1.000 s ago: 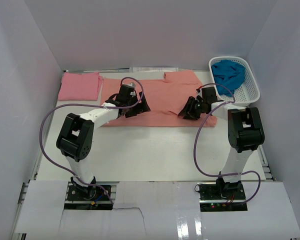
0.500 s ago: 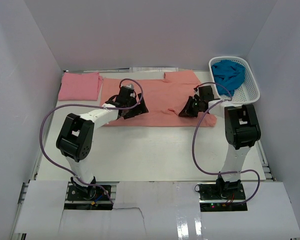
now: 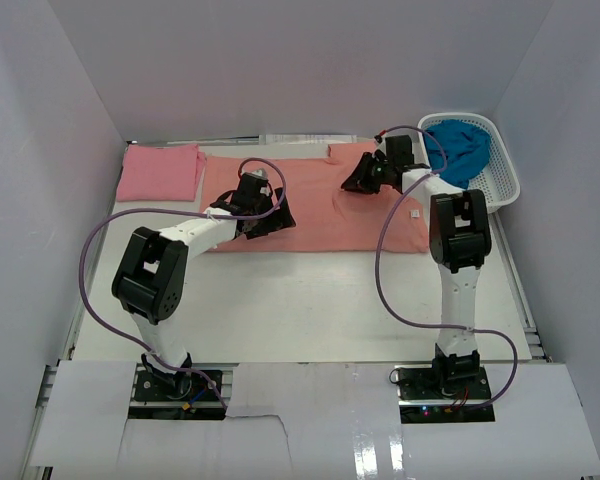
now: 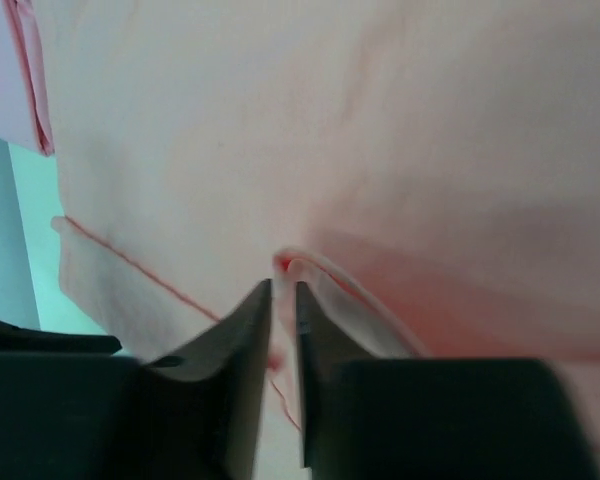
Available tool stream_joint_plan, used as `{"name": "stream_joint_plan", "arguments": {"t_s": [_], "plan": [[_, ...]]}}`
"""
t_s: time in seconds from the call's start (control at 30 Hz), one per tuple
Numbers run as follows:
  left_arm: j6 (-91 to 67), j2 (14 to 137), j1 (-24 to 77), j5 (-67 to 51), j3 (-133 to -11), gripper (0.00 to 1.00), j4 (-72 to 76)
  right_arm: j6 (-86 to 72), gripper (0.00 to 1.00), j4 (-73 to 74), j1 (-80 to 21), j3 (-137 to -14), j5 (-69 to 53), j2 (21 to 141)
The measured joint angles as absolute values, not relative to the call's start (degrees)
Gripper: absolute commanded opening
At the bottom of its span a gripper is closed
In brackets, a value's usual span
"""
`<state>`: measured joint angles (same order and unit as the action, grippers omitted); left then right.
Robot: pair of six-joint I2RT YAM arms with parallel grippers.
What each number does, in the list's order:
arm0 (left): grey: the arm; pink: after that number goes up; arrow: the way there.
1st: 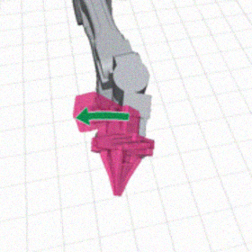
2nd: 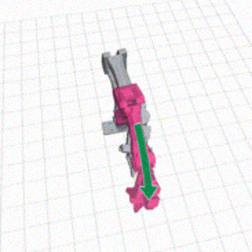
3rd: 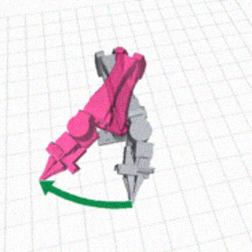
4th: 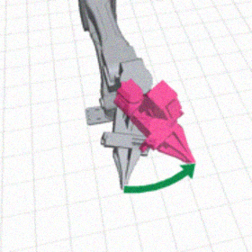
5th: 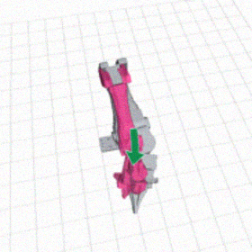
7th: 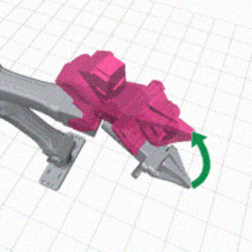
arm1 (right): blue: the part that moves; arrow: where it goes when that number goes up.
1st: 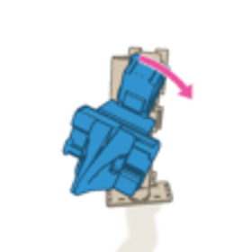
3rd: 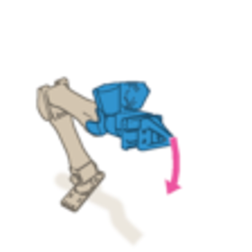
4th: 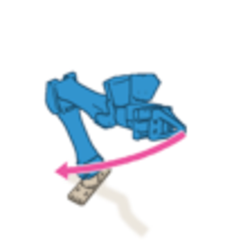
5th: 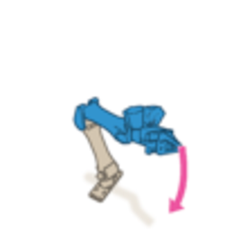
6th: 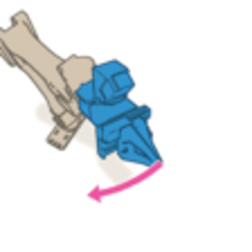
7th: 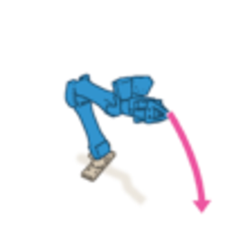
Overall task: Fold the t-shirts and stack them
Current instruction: Fold the flattened tshirt in 1/3 of the way
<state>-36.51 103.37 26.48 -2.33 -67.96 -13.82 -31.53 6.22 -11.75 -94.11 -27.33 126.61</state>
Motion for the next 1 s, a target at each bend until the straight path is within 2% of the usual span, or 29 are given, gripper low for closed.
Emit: {"name": "stream_joint_plan", "arguments": {"t_s": [0.03, 0.1, 0.13, 0.4, 0.67, 0.8, 0.87, 1.0], "plan": [[-36.45, 103.37, 26.48, -2.33, -67.96, 0.95, -13.96, -31.83, 0.44, 6.0, -11.75, -95.88, -27.92, 128.31], [-36.38, 103.37, 26.48, -2.33, -67.96, 0.95, -14.2, -32.01, 0.55, 4.95, -11.75, -98.76, -28.91, 131.41], [-36.36, 103.37, 26.48, -2.33, -67.96, 0.95, -14.41, -31.99, 0.57, 4.38, -11.75, -99.61, -29.34, 132.6], [-36.18, 103.37, 26.48, -2.24, -67.96, 0.95, -14.94, -31.55, 0.57, -2.85, -11.75, -94.43, -31.48, 131.59], [-35.92, 98.85, 25.87, 2.26, -68.01, 0.98, -19.33, -27.14, 0.57, -6.09, -11.75, -75.94, -29.17, 113.91], [-35.18, 92.62, 21.39, 2.17, -68.23, 0.98, -22.83, -24.45, 0.57, -4.12, -12.03, -68.64, -23.55, 102.87], [-34.54, 90.11, 17.39, 1.91, -68.23, 0.98, -23.46, -23.22, 0.56, -1.1, -13.08, -66.35, -16.32, 99.02], [-31.68, 91.11, 10.28, 0.93, -69.6, 0.98, -26.17, -21.06, 0.56, 8.8, -15.9, -65.76, -3.9, 97.54]]}}
